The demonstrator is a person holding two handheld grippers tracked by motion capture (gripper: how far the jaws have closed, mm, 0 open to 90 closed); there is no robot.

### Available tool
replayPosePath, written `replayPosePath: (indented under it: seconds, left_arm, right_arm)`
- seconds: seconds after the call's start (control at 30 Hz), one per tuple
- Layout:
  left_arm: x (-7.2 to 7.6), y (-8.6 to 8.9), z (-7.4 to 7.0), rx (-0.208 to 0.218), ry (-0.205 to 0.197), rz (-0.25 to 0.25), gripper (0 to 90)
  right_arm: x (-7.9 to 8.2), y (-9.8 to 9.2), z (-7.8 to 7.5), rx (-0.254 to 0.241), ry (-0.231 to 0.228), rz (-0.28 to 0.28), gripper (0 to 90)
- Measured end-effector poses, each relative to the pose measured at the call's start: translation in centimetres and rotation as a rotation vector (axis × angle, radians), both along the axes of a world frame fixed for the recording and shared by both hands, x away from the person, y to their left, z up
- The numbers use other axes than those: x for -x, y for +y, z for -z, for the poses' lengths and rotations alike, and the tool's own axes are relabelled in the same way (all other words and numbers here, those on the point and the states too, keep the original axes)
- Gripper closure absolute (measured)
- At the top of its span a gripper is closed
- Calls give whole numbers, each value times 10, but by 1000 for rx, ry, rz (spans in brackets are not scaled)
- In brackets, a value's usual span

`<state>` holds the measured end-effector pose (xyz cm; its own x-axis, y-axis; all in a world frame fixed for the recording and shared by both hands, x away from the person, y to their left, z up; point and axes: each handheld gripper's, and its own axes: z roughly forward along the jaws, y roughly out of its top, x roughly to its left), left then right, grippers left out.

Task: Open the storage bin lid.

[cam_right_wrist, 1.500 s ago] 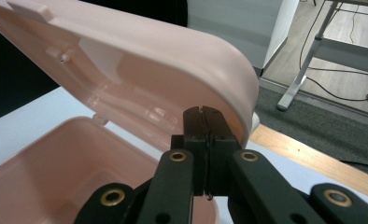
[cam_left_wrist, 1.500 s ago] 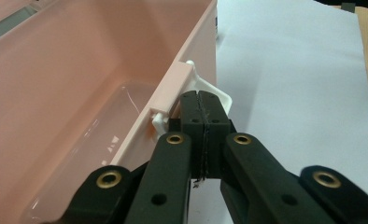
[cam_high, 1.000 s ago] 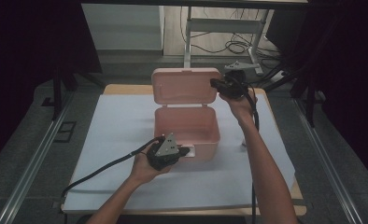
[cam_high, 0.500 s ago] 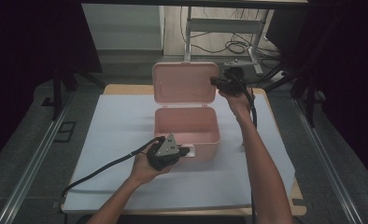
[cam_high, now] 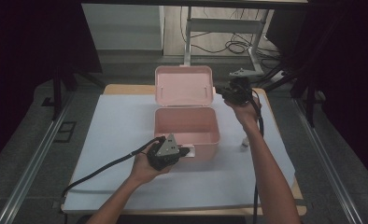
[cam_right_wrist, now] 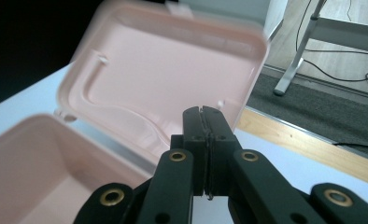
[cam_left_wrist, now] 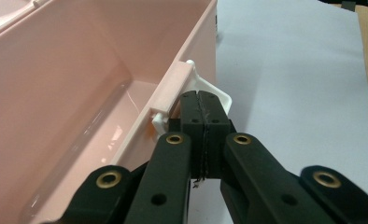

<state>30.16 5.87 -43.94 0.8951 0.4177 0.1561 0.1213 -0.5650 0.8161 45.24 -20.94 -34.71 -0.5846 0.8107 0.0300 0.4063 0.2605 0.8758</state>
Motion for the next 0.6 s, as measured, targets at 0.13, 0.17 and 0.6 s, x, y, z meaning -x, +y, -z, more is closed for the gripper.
replayPosePath:
  seconds: [0.13,0.17,0.6]
  left_arm:
    - [0,0,0,0,3,-1,900]
    - [0,0,0,-1,3,-1,900]
    - [0,0,-1,-3,9,-5,900]
  right_arm:
    - [14,-7,5,14,5,-28,890]
    - [17,-8,7,17,10,-37,889]
    - [43,-24,21,63,62,-99,823]
